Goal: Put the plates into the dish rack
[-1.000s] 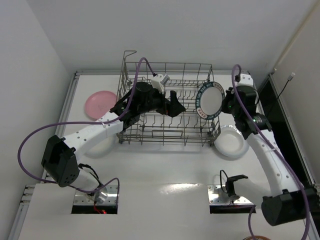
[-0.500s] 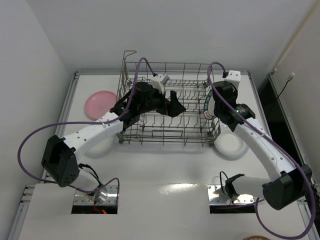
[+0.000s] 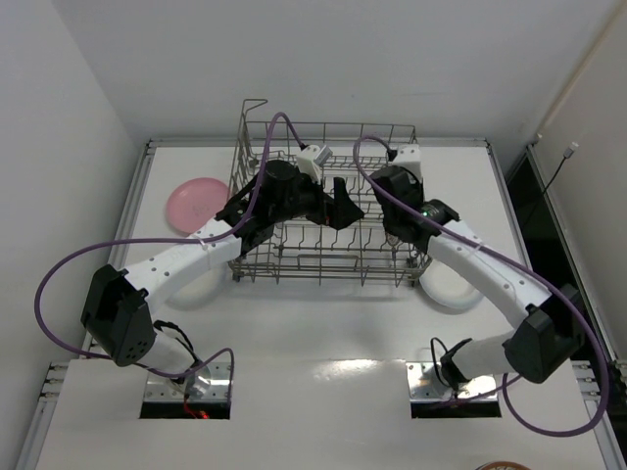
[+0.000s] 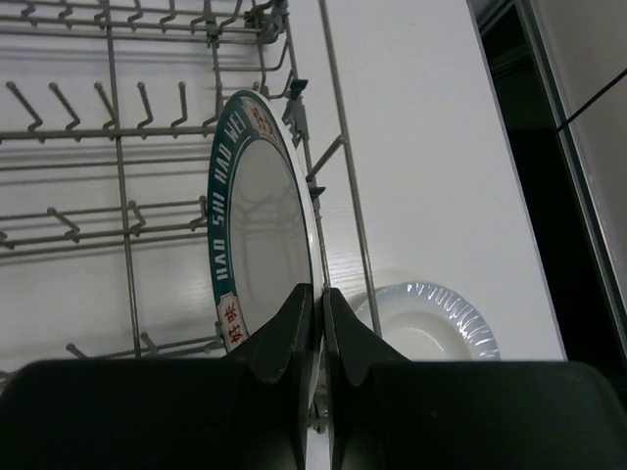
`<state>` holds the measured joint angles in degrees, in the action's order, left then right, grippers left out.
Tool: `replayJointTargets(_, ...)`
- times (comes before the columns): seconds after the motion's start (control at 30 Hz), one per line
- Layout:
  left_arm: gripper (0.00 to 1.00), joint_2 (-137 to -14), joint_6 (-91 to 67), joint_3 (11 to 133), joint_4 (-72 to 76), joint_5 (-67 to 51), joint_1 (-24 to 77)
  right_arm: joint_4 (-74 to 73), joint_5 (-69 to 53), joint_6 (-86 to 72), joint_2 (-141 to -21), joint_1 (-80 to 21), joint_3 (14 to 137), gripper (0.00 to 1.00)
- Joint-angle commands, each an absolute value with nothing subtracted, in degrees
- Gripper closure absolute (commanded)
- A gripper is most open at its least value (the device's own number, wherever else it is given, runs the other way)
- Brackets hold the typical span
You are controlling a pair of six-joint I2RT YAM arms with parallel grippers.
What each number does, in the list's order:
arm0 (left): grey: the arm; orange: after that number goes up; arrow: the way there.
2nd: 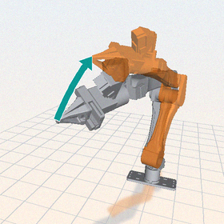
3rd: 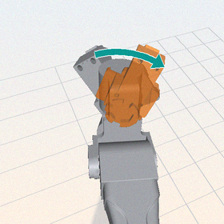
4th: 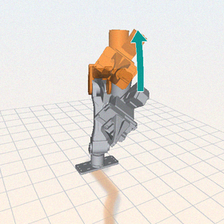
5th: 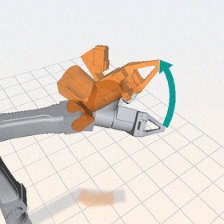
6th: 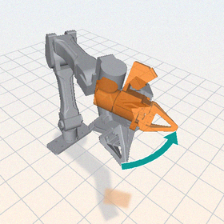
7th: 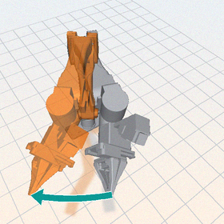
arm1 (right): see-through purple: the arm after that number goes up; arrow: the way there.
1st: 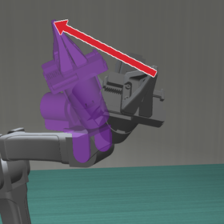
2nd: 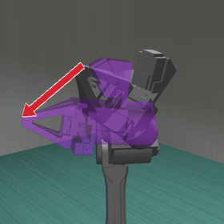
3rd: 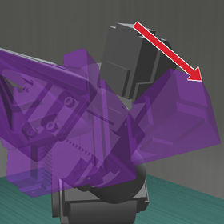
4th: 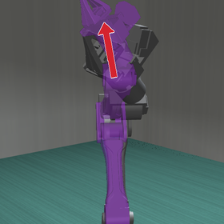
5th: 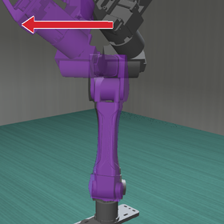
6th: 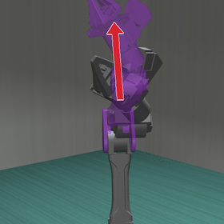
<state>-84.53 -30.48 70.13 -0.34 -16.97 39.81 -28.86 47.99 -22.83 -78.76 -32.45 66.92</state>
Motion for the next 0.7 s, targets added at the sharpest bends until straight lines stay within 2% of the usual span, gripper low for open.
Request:
replayJointTargets(0.0,0.0,-83.3,-30.6,71.9,2.4,-17.8,39.9,-26.9,51.9,-22.3,-79.9,-34.9,67.9,1.0)
replayJointTargets(0.1,0.0,-83.3,-30.6,71.9,2.4,-17.8,39.9,-28.5,54.4,-22.9,-81.3,-36.2,67.3,0.99)
replayJointTargets(0.27,0.0,-83.8,-30.6,71.9,2.4,-17.8,39.9,-29.6,54.9,-24.8,-79.3,-36.8,65.5,0.88)
replayJointTargets(0.3,0.0,-83.8,-30.6,71.9,2.4,-17.8,39.9,-29.6,55.5,-25.3,-79.3,-36.8,64.8,0.83)
replayJointTargets(0.33,0.0,-83.8,-30.6,71.9,2.4,-17.8,39.9,-29.6,55.5,-25.3,-78.5,-36.8,64.8,0.67)
replayJointTargets(0.43,0.0,-83.8,-30.6,71.9,2.4,-17.8,39.9,-32.2,57.9,-27.3,-78.0,-36.8,64.8,0.37)
replayJointTargets(0.53,0.0,-83.8,-30.6,71.9,2.4,-17.8,39.9,-36.5,61.2,-28.8,-77.3,-36.8,67.9,0.31)
replayJointTargets(0.6,0.0,-83.8,-30.1,71.9,2.4,-17.2,39.9,-40.4,61.8,-30.2,-76.6,-36.0,71.1,0.31)
replayJointTargets(0.67,0.0,-83.8,-30.1,71.9,1.9,-16.7,39.9,-46.9,63.1,-34.4,-74.8,-34.8,72.4,0.25)
